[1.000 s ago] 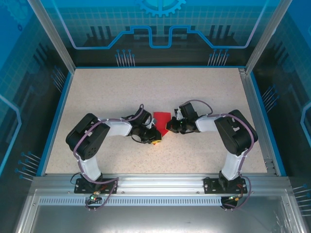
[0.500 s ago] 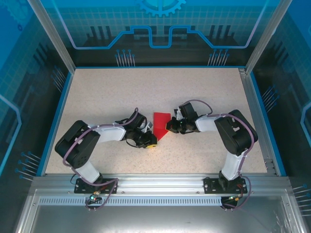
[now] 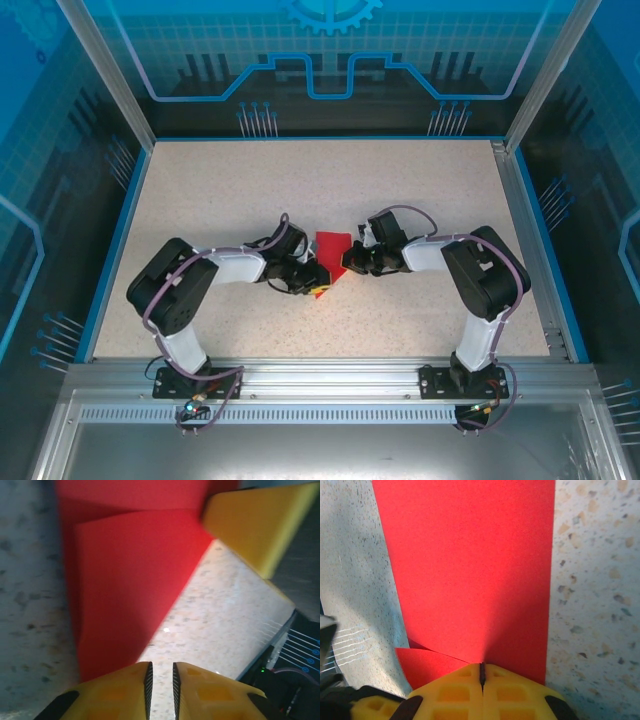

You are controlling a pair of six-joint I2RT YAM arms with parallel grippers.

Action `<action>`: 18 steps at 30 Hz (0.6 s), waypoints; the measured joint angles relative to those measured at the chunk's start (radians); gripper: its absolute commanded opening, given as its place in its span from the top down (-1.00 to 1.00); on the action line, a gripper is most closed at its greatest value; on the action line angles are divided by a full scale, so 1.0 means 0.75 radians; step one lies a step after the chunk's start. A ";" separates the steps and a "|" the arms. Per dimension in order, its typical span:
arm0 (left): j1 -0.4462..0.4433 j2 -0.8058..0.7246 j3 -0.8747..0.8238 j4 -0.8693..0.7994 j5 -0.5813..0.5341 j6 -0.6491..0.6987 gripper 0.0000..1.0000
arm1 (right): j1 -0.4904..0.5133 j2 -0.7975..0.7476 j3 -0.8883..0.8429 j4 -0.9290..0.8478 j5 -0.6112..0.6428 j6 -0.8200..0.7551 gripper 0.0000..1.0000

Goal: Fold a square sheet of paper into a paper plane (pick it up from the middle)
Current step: Third fold the triangle at the center of the table.

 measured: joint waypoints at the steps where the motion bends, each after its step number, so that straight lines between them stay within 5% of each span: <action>1: 0.000 0.007 -0.003 -0.013 -0.008 0.001 0.59 | 0.000 -0.001 0.000 -0.001 0.000 0.000 0.95; 18: 0.002 -0.026 -0.070 0.022 -0.023 0.008 0.68 | 0.045 -0.158 0.001 -0.053 0.004 -0.020 1.00</action>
